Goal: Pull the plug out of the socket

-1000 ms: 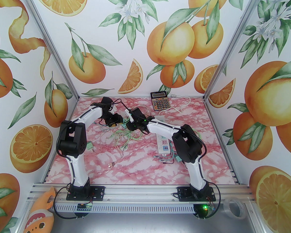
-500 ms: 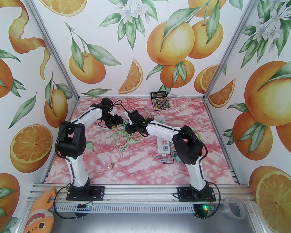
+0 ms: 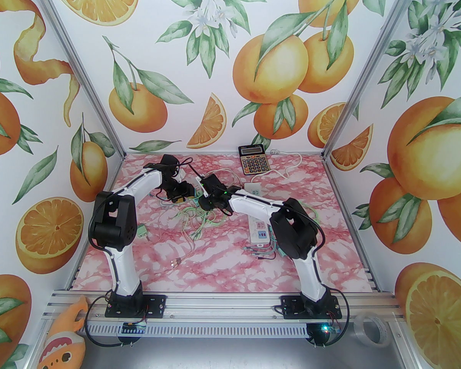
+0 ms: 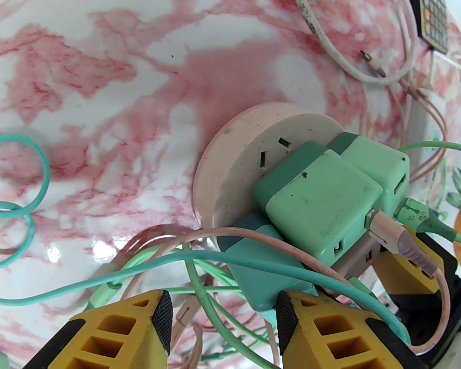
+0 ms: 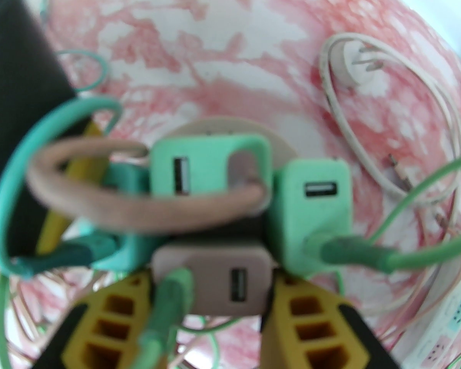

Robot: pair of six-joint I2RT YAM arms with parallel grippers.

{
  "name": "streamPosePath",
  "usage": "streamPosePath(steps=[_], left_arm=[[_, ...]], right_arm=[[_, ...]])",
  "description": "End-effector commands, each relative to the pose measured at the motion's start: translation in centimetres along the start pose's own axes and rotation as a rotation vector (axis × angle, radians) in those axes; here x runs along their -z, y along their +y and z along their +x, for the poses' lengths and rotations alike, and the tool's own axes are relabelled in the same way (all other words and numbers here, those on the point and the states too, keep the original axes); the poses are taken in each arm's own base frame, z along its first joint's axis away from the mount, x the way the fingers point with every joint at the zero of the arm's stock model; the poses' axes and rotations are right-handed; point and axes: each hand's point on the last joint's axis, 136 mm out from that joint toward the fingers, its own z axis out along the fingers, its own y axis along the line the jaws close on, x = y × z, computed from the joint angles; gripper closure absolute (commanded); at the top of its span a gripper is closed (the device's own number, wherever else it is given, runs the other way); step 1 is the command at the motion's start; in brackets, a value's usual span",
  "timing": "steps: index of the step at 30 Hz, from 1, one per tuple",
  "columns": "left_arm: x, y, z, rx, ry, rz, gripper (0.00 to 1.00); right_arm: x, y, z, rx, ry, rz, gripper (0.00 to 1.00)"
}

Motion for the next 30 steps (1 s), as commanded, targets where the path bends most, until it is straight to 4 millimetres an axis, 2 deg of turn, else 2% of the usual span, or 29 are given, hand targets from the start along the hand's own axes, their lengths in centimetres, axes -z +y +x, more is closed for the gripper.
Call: streamPosePath(steps=[1, 5, 11, 15, 18, 20, 25, 27, 28, 30], left_arm=[[-2.6, 1.4, 1.3, 0.003, 0.067, -0.081, 0.50], [-2.8, 1.6, 1.4, 0.003, 0.074, -0.098, 0.50], [-3.2, 1.8, 1.7, -0.003, 0.087, -0.113, 0.50], [-3.4, 1.9, 1.8, -0.005, 0.092, -0.120, 0.50], [-3.6, 1.9, 1.8, -0.005, 0.095, -0.122, 0.50], [-3.7, 1.9, 1.9, -0.005, 0.101, -0.126, 0.50], [-4.1, 2.0, 1.9, -0.007, 0.108, -0.133, 0.50], [-4.2, 2.0, 2.0, -0.008, 0.112, -0.135, 0.50], [-4.2, 1.9, 2.0, -0.010, 0.112, -0.136, 0.51], [-4.2, 2.0, 2.0, -0.013, 0.114, -0.140, 0.51]], right_arm=[[1.0, 1.0, -0.5, 0.113, -0.013, 0.031, 0.68], [0.8, 1.0, -0.5, 0.100, -0.003, 0.028, 0.70], [1.0, -1.7, -1.4, -0.170, -0.037, -0.117, 0.70], [1.7, -2.1, -2.2, -0.197, -0.059, -0.137, 0.69], [2.0, -1.0, -2.5, -0.143, -0.060, -0.118, 0.69], [2.0, 0.5, -2.4, -0.057, -0.049, -0.086, 0.69], [1.3, 4.3, -0.9, 0.109, -0.006, -0.055, 0.69], [1.1, 5.0, -0.1, 0.164, 0.012, -0.035, 0.69], [1.4, 5.4, -1.0, 0.180, -0.006, -0.027, 0.69], [1.4, 5.2, -0.9, 0.173, -0.006, -0.021, 0.69]])
